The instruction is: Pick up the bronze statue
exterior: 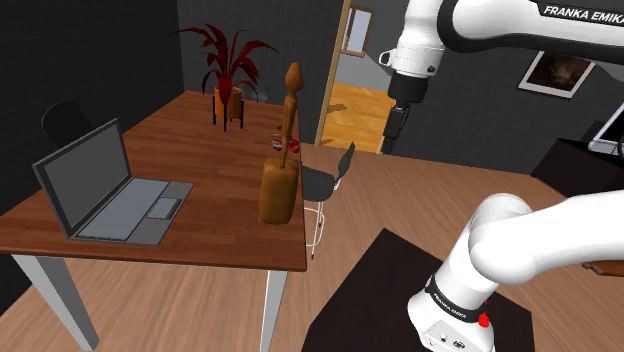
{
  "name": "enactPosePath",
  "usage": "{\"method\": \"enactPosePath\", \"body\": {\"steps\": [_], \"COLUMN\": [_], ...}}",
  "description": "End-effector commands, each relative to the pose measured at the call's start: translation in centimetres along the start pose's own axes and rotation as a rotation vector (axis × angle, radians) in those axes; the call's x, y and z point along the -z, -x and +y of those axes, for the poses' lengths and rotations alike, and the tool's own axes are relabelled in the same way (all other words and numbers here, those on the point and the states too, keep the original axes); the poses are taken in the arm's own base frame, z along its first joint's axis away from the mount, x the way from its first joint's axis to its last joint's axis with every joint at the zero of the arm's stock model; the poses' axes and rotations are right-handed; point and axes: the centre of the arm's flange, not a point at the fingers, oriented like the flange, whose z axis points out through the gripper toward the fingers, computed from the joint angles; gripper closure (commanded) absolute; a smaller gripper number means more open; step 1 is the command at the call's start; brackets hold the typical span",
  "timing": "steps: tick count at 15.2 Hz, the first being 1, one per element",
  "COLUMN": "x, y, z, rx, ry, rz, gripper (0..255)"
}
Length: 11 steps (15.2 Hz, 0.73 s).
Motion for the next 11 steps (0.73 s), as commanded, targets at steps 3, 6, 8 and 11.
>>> {"method": "enactPosePath", "body": {"steps": [3, 6, 8, 11], "x": [-1.4, -3.5, -4.8, -6.7], "y": [-1.4, -3.9, -5.7, -8.6], "z": [-1.3, -3.0, -3.9, -5.0], "rx": [-0.07, -0.175, -0.246, -0.351], "ry": [0.034, 0.086, 0.121, 0.172], "rz": [0.044, 0.11, 0.155, 0.221], "gripper": [0, 0, 0, 0]}}
